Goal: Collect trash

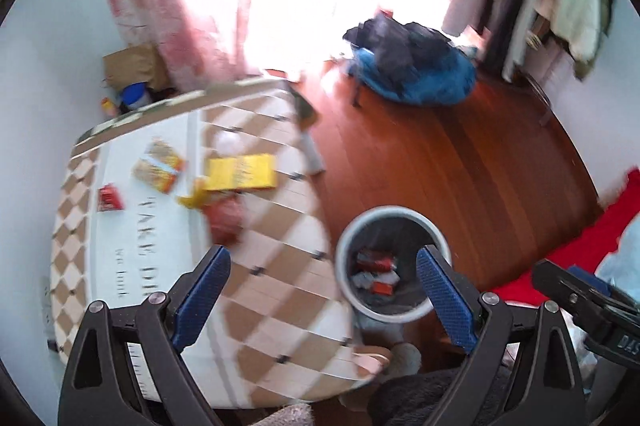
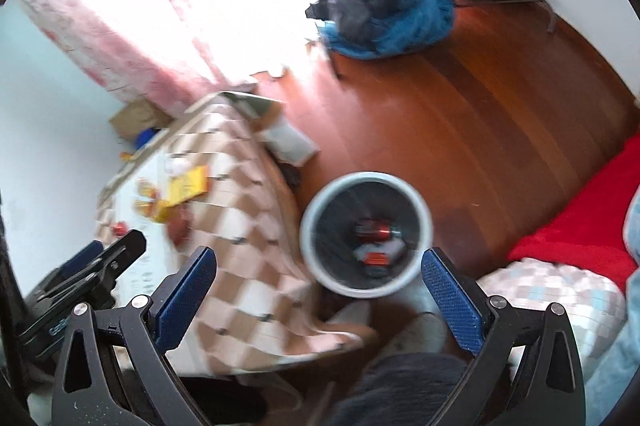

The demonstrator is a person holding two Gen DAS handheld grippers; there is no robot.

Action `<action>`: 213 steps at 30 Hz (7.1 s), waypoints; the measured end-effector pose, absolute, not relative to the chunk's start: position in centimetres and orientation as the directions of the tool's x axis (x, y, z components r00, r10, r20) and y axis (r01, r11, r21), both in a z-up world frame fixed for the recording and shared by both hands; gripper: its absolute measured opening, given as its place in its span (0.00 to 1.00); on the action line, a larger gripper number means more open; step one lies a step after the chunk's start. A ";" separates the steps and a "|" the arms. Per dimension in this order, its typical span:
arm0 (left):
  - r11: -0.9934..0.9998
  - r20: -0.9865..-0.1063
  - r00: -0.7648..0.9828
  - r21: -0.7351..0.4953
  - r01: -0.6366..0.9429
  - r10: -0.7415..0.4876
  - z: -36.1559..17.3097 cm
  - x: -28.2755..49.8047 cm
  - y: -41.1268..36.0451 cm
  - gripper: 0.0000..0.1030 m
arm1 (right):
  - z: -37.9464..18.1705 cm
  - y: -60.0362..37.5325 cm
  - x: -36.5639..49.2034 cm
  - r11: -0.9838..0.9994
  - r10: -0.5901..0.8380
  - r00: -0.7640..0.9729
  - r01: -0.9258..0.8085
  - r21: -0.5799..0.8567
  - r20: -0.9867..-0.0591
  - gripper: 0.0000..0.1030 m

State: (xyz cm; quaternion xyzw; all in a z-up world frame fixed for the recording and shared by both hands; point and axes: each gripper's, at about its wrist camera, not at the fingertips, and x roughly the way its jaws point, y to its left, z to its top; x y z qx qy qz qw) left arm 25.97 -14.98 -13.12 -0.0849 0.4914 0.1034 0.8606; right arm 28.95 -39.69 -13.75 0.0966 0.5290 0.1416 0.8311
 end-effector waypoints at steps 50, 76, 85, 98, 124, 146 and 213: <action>0.884 -0.913 0.317 0.090 -0.459 0.258 -28.0 27.1 18.6 0.14 | -30.7 -2.0 35.7 0.877 0.148 0.184 -0.478 0.043 -0.972 0.47; 0.940 -0.780 0.587 0.006 -0.341 0.218 -14.2 16.9 3.9 0.12 | -18.1 -13.3 26.6 0.820 0.476 0.239 -0.469 0.328 -0.847 0.44; 0.984 -0.767 0.632 0.001 -0.176 0.114 -12.8 19.6 -5.1 0.12 | -14.9 -22.8 26.7 0.852 0.477 0.335 -0.403 0.334 -0.812 0.44; 0.994 -0.854 0.510 -0.093 0.054 -0.108 -20.3 30.8 -20.5 0.12 | -21.3 -39.9 32.8 0.949 0.315 0.358 -0.126 0.289 -0.879 0.44; 0.948 -0.943 0.111 -0.317 -0.019 -0.313 -34.5 42.2 -23.8 0.64 | -43.2 -46.3 42.9 0.901 0.396 0.033 0.177 0.395 -0.918 0.65; 0.997 -0.974 0.221 -0.059 -0.052 -0.046 -30.5 36.7 -22.1 0.99 | -36.4 -44.9 38.7 0.992 0.123 0.061 -0.006 0.123 -0.991 1.00; 0.757 -0.937 0.155 0.147 -0.636 0.313 -29.2 28.6 13.7 0.99 | -31.2 -0.1 43.8 0.541 0.000 0.122 -0.835 -0.102 -0.993 1.00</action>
